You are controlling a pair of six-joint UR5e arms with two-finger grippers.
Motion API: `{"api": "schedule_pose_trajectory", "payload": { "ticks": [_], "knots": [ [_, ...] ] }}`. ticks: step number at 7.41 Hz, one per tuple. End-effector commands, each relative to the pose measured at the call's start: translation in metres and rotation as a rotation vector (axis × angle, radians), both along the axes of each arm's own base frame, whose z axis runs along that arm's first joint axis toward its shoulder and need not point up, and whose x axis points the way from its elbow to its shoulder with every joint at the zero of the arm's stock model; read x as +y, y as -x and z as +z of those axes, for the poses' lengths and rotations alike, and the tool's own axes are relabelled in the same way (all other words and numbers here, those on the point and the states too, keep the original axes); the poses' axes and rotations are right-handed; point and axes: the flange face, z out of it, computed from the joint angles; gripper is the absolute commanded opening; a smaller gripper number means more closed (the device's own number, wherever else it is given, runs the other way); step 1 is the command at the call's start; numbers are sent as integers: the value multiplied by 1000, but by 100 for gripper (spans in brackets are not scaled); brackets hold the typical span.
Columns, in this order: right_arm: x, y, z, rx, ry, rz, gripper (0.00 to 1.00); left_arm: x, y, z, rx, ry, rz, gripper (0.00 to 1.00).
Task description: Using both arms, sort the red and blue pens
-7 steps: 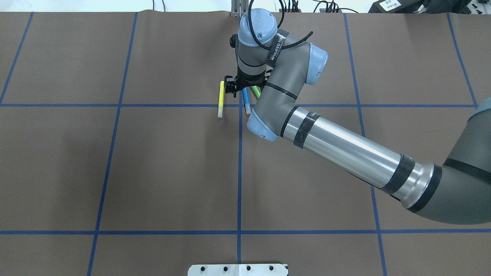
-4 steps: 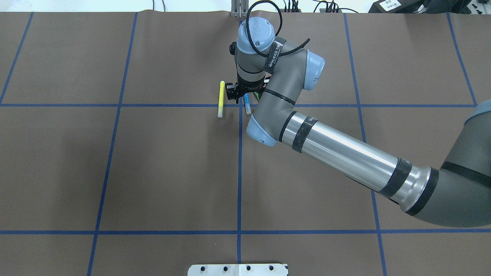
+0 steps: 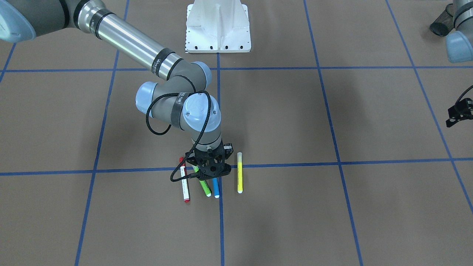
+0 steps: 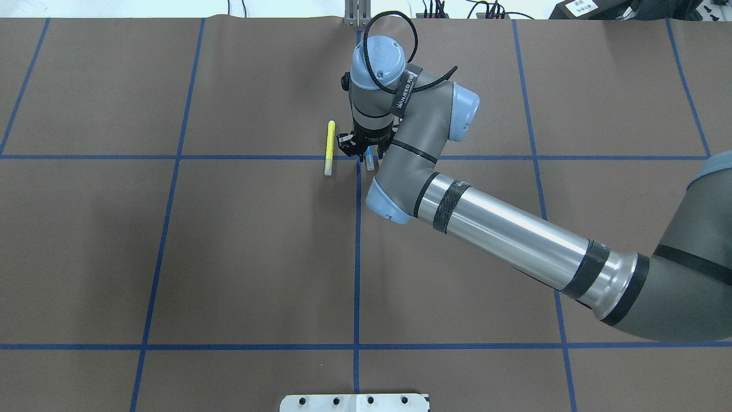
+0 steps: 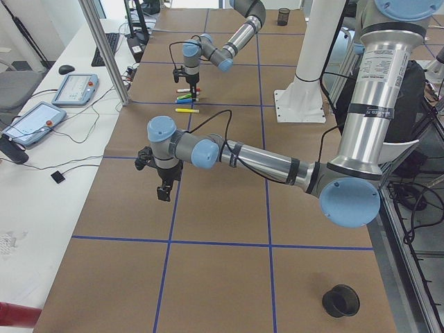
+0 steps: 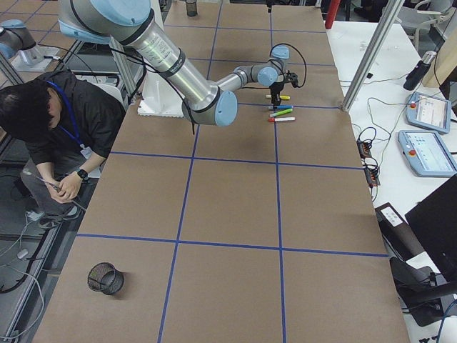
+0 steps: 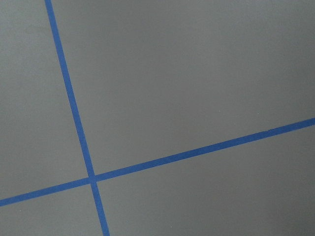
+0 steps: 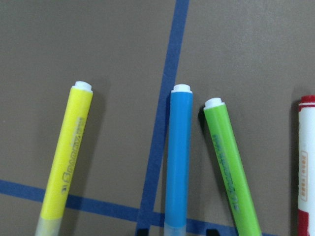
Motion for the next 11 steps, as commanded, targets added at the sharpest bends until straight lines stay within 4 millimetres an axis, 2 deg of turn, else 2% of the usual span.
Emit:
{"api": "schedule_pose_trajectory", "payload": {
  "ticks": [1, 3, 4, 6, 9, 11],
  "knots": [
    [3, 5, 4, 5, 4, -7, 44, 0, 0, 0, 1, 1, 1, 100],
    [4, 6, 5, 7, 4, -8, 41, 1, 0, 1, 1, 0, 2, 100],
    [4, 6, 5, 7, 4, -8, 33, 1, 0, 1, 1, 2, 2, 100],
    [4, 6, 4, 6, 4, -9, 0, 2, 0, 2, 2, 4, 2, 100],
    [6, 2, -15, -22, -17, -7, 0, 3, 2, 1, 3, 1, -1, 100],
    [2, -23, -49, -71, -41, 8, 0, 1, 0, -5, 7, 0, -10, 100]
  ]
}}
